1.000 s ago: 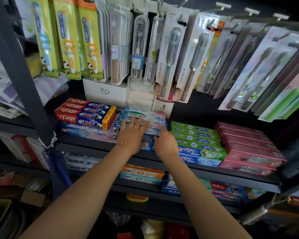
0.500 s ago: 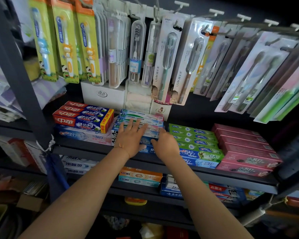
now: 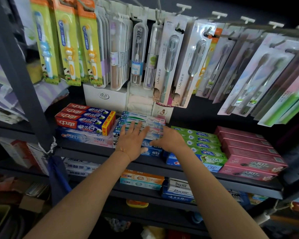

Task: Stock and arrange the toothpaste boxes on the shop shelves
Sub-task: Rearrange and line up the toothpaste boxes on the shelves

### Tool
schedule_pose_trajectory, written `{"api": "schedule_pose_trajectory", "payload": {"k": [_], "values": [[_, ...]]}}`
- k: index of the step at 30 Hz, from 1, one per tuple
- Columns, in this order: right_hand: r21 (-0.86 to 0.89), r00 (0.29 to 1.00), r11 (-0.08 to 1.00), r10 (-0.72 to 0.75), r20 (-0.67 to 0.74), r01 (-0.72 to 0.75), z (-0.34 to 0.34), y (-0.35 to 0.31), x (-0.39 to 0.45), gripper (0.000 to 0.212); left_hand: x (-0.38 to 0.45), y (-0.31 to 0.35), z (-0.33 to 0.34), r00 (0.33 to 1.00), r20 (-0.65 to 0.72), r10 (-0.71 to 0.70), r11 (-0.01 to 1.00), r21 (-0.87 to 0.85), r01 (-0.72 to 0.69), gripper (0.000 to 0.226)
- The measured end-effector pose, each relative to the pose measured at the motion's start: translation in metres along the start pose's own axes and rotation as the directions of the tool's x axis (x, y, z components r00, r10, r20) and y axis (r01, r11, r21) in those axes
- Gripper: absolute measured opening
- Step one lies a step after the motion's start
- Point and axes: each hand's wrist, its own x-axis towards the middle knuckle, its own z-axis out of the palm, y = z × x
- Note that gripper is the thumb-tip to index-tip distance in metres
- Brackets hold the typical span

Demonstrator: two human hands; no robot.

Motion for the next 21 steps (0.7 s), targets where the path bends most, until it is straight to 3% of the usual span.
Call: {"api": "schedule_pose_trajectory", "payload": {"k": [12,14,16,18,21], "values": [[0.068,1.0,0.997,-0.028,0.005,0.027,-0.005,0.006,0.004,0.08,0.003,-0.003,-0.01,0.998,0.06,0.024,0.999,-0.044,-0.021,0.089],[0.15,0.996,0.985,-0.073,-0.053,0.08,-0.009,0.009,0.006,0.074,0.008,-0.007,-0.016,0.995,0.09,0.041,0.992,-0.124,-0.03,0.091],[0.299,0.98,0.944,-0.091,-0.176,0.141,-0.015,0.014,0.006,0.052,0.012,-0.012,-0.02,0.997,0.069,0.037,0.969,-0.245,-0.019,0.085],[0.465,0.97,0.878,0.001,-0.242,0.115,-0.022,0.019,0.007,0.035,0.019,-0.016,-0.024,1.0,-0.005,0.008,0.945,-0.326,-0.009,0.074],[0.664,0.985,0.747,0.14,-0.105,-0.036,-0.027,0.026,0.014,0.02,0.036,-0.015,-0.03,0.999,-0.043,-0.005,0.947,-0.32,-0.009,0.066]]}}
